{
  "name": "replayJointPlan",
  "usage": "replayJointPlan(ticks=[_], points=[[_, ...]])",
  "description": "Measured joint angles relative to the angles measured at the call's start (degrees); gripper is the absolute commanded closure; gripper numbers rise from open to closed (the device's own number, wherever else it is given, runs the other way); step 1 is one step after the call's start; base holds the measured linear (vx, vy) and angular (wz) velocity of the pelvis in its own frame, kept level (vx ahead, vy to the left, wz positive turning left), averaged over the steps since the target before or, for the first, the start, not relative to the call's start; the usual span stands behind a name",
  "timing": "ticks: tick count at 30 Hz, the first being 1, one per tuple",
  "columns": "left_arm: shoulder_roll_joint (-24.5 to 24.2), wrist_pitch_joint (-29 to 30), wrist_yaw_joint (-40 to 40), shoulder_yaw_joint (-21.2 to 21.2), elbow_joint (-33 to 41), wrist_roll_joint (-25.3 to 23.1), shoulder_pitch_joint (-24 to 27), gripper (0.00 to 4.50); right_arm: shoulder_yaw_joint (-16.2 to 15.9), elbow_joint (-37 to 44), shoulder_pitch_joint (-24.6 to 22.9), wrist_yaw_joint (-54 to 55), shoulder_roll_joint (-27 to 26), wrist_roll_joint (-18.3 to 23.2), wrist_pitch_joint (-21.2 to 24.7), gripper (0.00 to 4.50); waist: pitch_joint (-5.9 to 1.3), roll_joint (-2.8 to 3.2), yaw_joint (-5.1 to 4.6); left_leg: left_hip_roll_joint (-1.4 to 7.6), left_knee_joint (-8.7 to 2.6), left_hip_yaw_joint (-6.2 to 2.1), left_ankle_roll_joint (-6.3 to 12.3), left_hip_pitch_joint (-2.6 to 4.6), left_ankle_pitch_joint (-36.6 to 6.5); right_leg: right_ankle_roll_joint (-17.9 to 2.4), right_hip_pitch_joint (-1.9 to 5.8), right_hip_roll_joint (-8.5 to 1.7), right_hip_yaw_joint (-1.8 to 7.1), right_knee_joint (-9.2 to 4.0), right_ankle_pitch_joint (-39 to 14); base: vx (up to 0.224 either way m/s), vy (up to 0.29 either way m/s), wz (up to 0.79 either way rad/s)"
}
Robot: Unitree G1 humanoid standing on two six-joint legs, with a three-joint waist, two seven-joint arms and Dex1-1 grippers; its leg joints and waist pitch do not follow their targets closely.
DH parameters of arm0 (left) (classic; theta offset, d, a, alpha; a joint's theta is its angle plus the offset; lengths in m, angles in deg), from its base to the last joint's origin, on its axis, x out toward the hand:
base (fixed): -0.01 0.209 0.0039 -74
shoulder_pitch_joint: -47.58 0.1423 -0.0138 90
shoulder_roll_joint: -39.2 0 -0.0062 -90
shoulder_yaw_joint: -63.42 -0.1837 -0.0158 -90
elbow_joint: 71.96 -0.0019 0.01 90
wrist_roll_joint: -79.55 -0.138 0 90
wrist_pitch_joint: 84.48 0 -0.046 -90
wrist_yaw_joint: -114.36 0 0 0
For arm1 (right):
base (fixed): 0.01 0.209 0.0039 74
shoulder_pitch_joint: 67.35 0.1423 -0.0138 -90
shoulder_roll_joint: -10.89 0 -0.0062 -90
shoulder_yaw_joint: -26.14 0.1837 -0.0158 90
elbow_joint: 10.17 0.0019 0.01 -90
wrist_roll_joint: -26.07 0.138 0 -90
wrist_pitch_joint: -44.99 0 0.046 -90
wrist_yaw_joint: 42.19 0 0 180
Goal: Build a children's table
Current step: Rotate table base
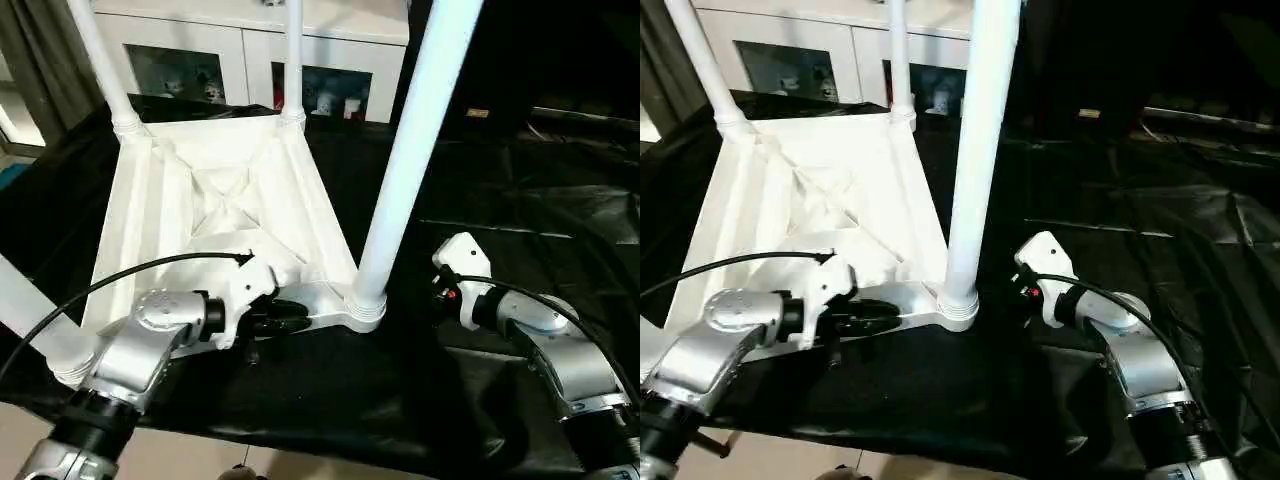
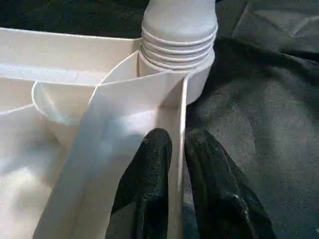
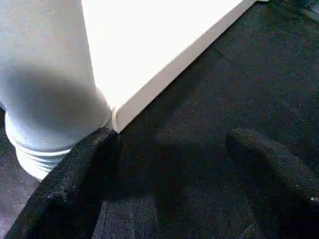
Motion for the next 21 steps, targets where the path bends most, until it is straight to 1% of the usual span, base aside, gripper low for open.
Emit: replayJointPlan(ticks=[3, 5, 6, 9, 12, 15, 19, 21], points=[[0.49, 0.07, 0.76, -0.85, -0.33, -1.02, -0.75, 3.69, -0.17, 0.0, -0.01, -0.04, 0.07, -0.02, -0.1, 0.62, -0.01, 0.01, 0.0, 0.0, 0.0, 0.0, 0.0, 0.0, 0.0, 0.0, 0.0, 0.0, 0.0, 0.01, 0.0, 0.0, 0.0, 0.0], [0.87, 0.11, 1.13, -1.4, -1.88, -1.5, -2.1, 3.69, -0.11, 0.0, -0.04, 0.1, 0.26, -0.23, -0.11, 0.62, -0.01, 0.03, -0.01, 0.0, 0.0, 0.0, -0.04, 0.03, 0.03, 0.0, 0.0, 0.0, 0.0, 0.04, 0.01, 0.0, 0.0, 0.0], [1.07, 0.16, 1.24, -1.48, -2.55, -1.63, -2.6, 3.39, -0.04, 0.0, -0.03, 0.15, 0.3, -0.43, -0.13, 0.62, -0.02, 0.03, -0.01, 0.0, 0.0, 0.0, -0.09, 0.04, 0.06, 0.0, 0.01, 0.0, 0.0, 0.05, 0.03, 0.0, 0.0, 0.0], [1.03, 0.21, 1.63, -1.78, -3.91, -2.63, -3.8, 3.34, -0.07, 0.01, -0.13, -0.02, 0.32, -0.52, -0.18, 0.62, -0.03, 0.07, -0.01, 0.0, 0.0, -0.02, -0.15, 0.11, 0.12, 0.01, 0.07, 0.0, 0.0, 0.06, 0.07, 0.0, 0.0, 0.0], [0.38, 0.25, 1.36, -2.92, -4.32, -3.83, -4.53, 2.92, -0.08, 0.05, -0.6, -0.09, 0.38, -0.53, -0.51, 0.62, -0.07, 0.2, -0.13, 0.0, 0.0, -0.02, -0.17, 0.13, 0.14, 0.01, 0.07, 0.01, 0.01, 0.06, 0.12, 0.0, 0.0, 0.0], [-0.44, 0.99, 0.28, -3.49, -4.23, -3.95, -4.83, 2.92, -0.07, 0.05, -1.0, -0.08, 0.52, -0.53, -0.68, 0.62, -0.11, 0.38, -0.2, 0.01, -0.01, -0.03, -0.18, 0.13, 0.14, 0.02, 0.07, 0.02, 0.01, 0.06, 0.12, 0.0, 0.0, 0.0], [-0.87, 1.75, -0.14, -3.74, -4.25, -4.36, -5.02, 2.92, -0.06, 0.07, -1.08, -0.02, 0.58, -0.55, -0.71, 0.62, -0.19, 0.79, -0.19, 0.01, -0.02, -0.03, -0.18, 0.13, 0.14, 0.02, 0.07, 0.02, 0.01, 0.06, 0.12, 0.0, 0.0, 0.0], [-0.85, 1.73, -0.15, -3.74, -4.52, -4.4, -5.17, 3.22, -0.05, 0.21, -1.24, 0.02, 0.58, -0.57, -0.72, 0.62, -0.21, 0.86, -0.17, 0.01, -0.02, -0.04, -0.18, 0.13, 0.14, 0.02, 0.07, 0.02, 0.0, 0.05, 0.12, 0.0, 0.0, 0.0]])
